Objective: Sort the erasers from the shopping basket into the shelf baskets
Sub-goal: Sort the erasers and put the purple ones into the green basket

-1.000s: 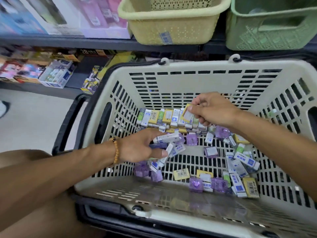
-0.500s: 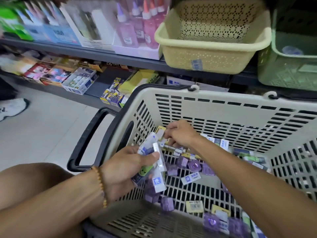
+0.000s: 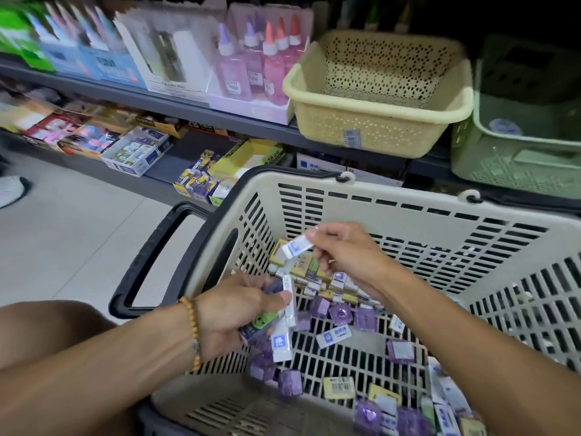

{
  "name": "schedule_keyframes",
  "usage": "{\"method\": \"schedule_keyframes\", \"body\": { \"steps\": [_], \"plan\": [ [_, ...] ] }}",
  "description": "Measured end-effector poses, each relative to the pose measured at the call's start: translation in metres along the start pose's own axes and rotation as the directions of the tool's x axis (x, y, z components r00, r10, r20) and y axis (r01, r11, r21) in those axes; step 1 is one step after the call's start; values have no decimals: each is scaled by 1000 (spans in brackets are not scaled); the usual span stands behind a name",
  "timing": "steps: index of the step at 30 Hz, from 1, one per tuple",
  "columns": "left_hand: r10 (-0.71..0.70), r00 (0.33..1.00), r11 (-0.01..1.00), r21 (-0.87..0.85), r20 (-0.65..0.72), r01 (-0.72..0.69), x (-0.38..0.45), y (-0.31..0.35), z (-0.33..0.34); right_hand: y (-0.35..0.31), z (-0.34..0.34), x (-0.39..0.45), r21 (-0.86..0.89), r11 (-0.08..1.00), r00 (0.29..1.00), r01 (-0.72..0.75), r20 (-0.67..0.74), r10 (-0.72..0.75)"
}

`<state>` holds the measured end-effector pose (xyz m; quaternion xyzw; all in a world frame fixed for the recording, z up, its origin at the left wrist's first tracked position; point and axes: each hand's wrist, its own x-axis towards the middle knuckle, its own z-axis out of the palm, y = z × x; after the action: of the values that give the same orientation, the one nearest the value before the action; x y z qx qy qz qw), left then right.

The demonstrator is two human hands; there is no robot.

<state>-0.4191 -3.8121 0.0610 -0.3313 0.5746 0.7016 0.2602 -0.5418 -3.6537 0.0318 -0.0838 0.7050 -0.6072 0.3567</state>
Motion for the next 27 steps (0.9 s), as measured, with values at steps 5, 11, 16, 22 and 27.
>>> {"method": "schedule_keyframes", "body": {
  "steps": [5,11,16,22,27],
  "plan": [
    [62,993,997,-33,-96,-66,3,2,-5,25,-9,22,-319,934,985,-157,-125,123],
    [54,982,996,-55,-180,-65,6,5,-2,30,9,42,-80,971,970,-225,-113,215],
    [75,988,996,-37,-132,-80,9,13,3,16,5,10,-95,993,996,-70,47,75],
    [97,994,994,-46,-55,-100,8,16,11,1,7,-4,-26,993,950,-115,290,118],
    [117,976,991,-36,-183,-125,11,17,8,12,-13,-2,-62,983,982,-174,66,178]
  ]
}}
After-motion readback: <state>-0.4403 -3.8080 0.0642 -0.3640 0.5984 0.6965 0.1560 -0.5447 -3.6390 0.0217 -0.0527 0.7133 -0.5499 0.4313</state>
